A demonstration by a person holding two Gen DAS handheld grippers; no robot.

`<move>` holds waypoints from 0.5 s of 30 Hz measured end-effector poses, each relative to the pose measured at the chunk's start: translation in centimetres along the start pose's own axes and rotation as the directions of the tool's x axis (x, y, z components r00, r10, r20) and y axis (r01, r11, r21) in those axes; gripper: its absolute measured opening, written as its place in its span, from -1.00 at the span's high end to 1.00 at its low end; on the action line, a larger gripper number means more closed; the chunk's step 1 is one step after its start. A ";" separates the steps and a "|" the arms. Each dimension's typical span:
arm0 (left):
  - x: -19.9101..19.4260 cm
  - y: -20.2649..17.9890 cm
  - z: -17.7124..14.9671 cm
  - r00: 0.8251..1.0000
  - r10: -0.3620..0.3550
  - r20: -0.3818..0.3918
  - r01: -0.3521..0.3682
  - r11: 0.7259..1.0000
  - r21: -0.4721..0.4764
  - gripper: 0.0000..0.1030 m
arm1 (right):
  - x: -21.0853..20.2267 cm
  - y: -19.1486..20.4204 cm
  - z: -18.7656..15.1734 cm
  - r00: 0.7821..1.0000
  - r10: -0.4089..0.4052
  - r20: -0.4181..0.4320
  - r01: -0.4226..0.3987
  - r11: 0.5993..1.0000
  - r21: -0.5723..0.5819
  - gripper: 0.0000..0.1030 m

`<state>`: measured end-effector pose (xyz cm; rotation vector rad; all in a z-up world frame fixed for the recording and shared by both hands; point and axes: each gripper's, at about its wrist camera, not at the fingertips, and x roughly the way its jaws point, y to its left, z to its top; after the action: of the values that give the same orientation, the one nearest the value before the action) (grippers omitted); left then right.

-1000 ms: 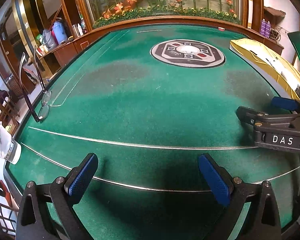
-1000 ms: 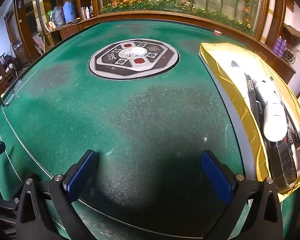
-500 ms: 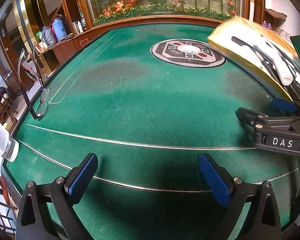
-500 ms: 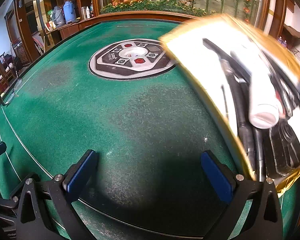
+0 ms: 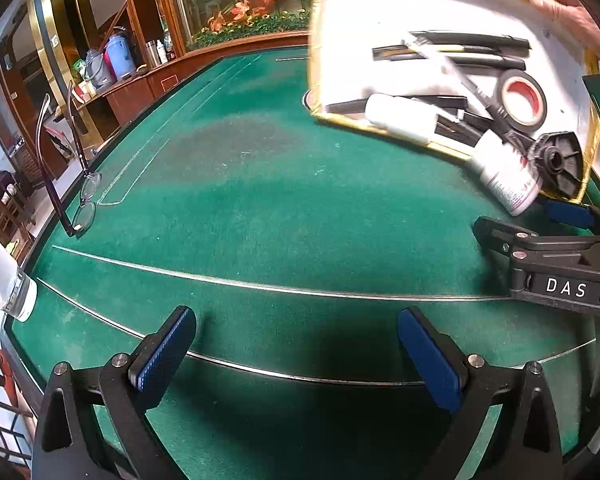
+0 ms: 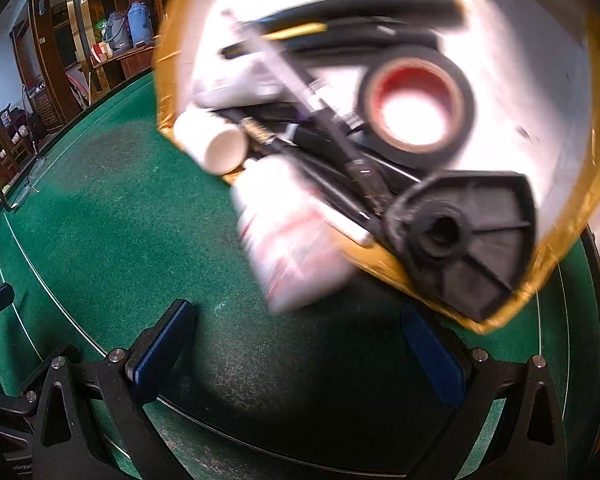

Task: Organize rigid objects
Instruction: 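Tip the yellow-lined tray to pour markers, tape and bottles onto the table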

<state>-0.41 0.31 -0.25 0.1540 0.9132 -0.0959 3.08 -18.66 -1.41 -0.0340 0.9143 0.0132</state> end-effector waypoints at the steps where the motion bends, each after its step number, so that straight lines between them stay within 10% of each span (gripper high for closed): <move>1: 0.0 0.0 0.0 1.000 0.000 0.000 0.000 1.000 0.000 -0.99 | 0.0 0.0 0.0 1.000 0.000 0.000 0.000 1.000 0.000 -1.00; 15: -0.3 -0.2 -0.2 1.000 0.027 0.012 -0.027 1.000 0.005 -0.99 | 0.3 0.0 0.4 1.000 -0.001 -0.003 0.001 1.000 -0.001 -1.00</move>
<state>-0.77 0.14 -0.14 0.1704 0.8989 -0.0743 3.58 -18.68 -1.40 -0.0353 0.9171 0.0128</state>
